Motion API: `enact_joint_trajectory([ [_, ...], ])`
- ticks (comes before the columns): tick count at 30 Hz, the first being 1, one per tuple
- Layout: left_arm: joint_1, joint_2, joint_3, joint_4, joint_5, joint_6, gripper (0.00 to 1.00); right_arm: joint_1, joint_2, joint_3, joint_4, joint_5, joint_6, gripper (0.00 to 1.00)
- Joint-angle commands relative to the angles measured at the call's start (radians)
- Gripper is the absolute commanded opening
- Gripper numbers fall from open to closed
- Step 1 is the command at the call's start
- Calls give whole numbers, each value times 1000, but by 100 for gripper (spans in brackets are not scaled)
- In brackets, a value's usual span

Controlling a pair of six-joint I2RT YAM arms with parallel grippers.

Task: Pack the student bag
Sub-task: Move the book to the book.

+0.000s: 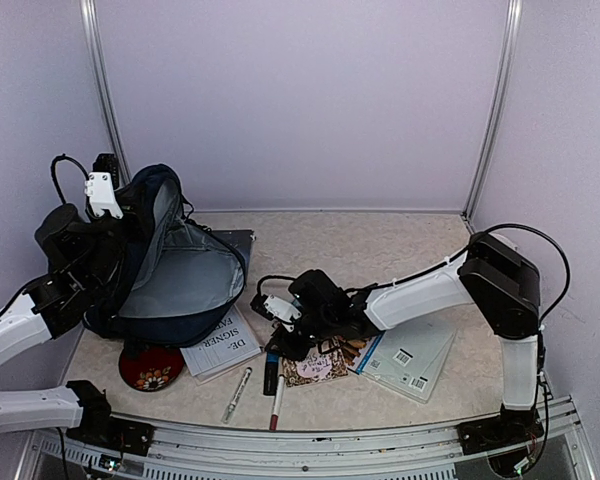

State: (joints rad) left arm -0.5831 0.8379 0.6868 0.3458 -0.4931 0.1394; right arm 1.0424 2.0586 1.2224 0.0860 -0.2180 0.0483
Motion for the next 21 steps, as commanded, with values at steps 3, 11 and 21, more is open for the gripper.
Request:
enact_joint_trajectory([
  [3, 19, -6, 5, 2, -23, -5, 0, 28, 15, 38, -11, 24, -48, 42],
  [11, 18, -14, 5, 1, -22, 2, 0, 28, 64, 106, -10, 63, -65, 39],
  [21, 18, -5, 5, 4, -19, 4, 0, 30, 114, 156, -23, 72, -133, 30],
])
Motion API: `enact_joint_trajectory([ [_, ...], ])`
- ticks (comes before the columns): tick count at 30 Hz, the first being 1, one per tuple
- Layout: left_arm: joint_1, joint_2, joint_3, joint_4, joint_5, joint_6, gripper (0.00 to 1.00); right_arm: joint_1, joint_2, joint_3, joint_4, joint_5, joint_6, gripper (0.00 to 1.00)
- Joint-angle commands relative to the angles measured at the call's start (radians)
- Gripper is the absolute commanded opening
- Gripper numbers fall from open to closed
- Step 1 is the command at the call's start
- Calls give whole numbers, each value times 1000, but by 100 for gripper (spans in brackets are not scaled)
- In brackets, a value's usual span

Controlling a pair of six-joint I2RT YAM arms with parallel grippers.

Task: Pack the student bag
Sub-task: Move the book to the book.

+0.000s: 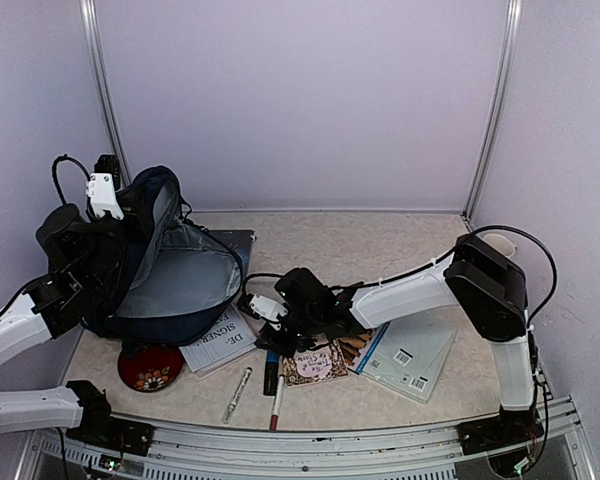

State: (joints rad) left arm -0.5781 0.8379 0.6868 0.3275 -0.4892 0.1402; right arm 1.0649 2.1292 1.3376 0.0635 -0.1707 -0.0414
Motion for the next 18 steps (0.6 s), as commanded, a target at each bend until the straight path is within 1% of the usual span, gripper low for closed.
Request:
enact_joint_trajectory([
  [1, 14, -6, 5, 20, -23, 3, 0, 7, 45, 46, -9, 34, -58, 27],
  [2, 14, -8, 5, 21, -23, 4, 0, 7, 42, 44, -18, 42, -67, 26],
  [6, 13, -11, 5, 19, -23, 7, 0, 7, 8, 15, -49, 68, -162, 24],
  [9, 14, -11, 5, 21, -24, 7, 0, 7, 0, 14, -69, 100, -203, 24],
  [13, 13, -12, 5, 15, -25, 8, 0, 8, 11, 39, -105, 113, -222, 25],
  [18, 14, -12, 5, 16, -26, 12, 0, 8, 12, 43, -73, 127, -208, 27],
])
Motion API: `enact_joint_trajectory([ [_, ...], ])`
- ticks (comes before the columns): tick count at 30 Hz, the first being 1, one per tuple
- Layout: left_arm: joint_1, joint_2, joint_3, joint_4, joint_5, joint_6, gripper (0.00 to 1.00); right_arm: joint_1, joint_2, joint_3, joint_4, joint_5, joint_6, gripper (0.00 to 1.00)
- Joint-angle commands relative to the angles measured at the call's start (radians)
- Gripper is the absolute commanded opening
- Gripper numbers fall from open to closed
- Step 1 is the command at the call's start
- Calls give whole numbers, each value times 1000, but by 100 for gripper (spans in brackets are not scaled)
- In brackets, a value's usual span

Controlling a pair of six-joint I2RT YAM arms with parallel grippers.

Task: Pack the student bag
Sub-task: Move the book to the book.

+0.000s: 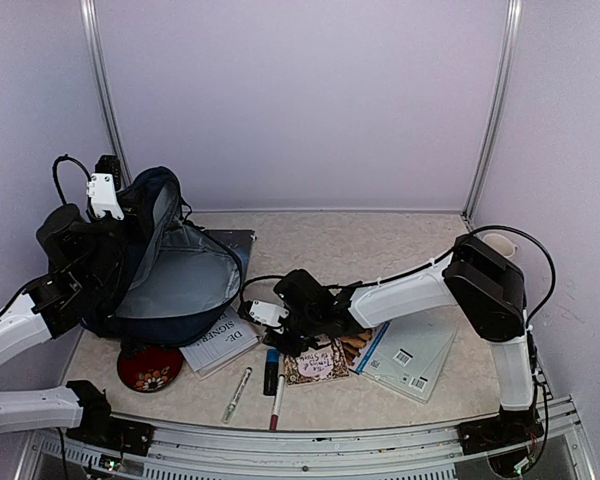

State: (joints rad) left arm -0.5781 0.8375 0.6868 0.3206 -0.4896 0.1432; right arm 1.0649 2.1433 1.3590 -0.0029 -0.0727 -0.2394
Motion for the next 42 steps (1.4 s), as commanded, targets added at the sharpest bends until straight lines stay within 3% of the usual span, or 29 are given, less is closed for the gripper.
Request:
enact_joint_trajectory([
  [1, 13, -10, 5, 23, -25, 9, 0, 7, 4, 29, -6, 14, -7, 27],
  [9, 13, -8, 5, 23, -22, 9, 0, 8, 0, 20, 22, -78, 15, 33],
  [19, 14, -6, 3, 20, -17, 6, 0, 7, 16, 55, 41, 4, 13, 18],
  [25, 13, -5, 3, 18, -8, -3, 0, 7, 34, 61, 84, -39, 52, 26],
  [31, 14, 31, -10, 48, 0, -10, 0, 7, 78, 99, 146, -73, 107, 26],
  [33, 14, 41, -11, 47, -2, -13, 0, 8, 78, 90, 178, -70, 112, 21],
  [36, 13, 37, -15, 47, 5, -19, 0, 6, 69, 78, 196, -38, 118, 2],
  [42, 14, 22, -27, 66, 20, -17, 0, -12, -5, -4, 244, 7, 150, 0],
])
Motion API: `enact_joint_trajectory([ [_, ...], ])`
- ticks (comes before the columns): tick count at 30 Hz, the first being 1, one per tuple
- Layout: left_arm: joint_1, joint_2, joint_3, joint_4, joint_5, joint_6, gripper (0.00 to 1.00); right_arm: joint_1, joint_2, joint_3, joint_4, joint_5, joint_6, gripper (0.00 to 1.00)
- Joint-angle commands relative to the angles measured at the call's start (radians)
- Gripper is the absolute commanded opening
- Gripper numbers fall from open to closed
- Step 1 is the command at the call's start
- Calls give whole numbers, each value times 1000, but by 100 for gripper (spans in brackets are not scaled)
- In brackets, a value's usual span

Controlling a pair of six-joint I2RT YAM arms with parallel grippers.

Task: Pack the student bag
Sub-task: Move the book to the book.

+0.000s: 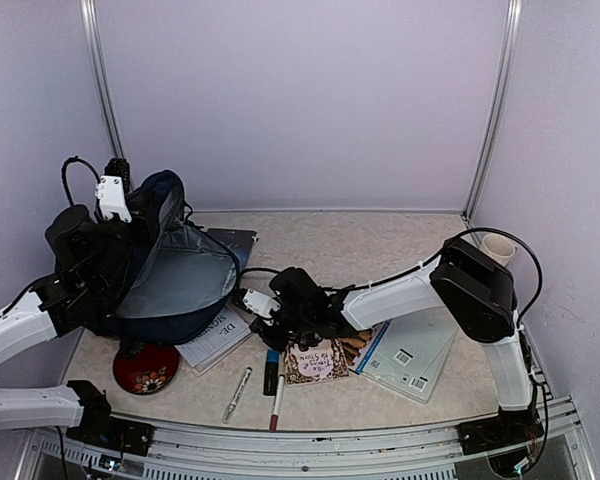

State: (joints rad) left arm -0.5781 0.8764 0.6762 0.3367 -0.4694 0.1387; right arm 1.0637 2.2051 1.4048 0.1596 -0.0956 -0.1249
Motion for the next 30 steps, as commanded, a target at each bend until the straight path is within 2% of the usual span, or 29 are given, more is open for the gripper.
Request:
enact_joint_trajectory([
  [1, 14, -19, -19, 54, 12, -14, 0, -18, -83, -65, 85, 36, 46, 0],
  [12, 10, 3, 6, 43, 105, -16, 0, -115, -345, -370, 147, 140, 113, 0],
  [19, 11, 34, 19, 17, 136, -19, 0, -168, -538, -501, 66, 208, 91, 0],
  [24, 7, 73, 38, -11, 194, -35, 0, -218, -689, -619, -15, 220, 92, 0],
  [27, 6, 134, 57, -37, 272, -53, 0, -292, -725, -681, -9, 136, 136, 1],
  [28, 7, 157, 64, -40, 301, -62, 0, -309, -719, -687, -7, 111, 148, 11],
  [30, 7, 204, 83, -43, 372, -76, 0, -320, -688, -662, -37, 85, 155, 24],
])
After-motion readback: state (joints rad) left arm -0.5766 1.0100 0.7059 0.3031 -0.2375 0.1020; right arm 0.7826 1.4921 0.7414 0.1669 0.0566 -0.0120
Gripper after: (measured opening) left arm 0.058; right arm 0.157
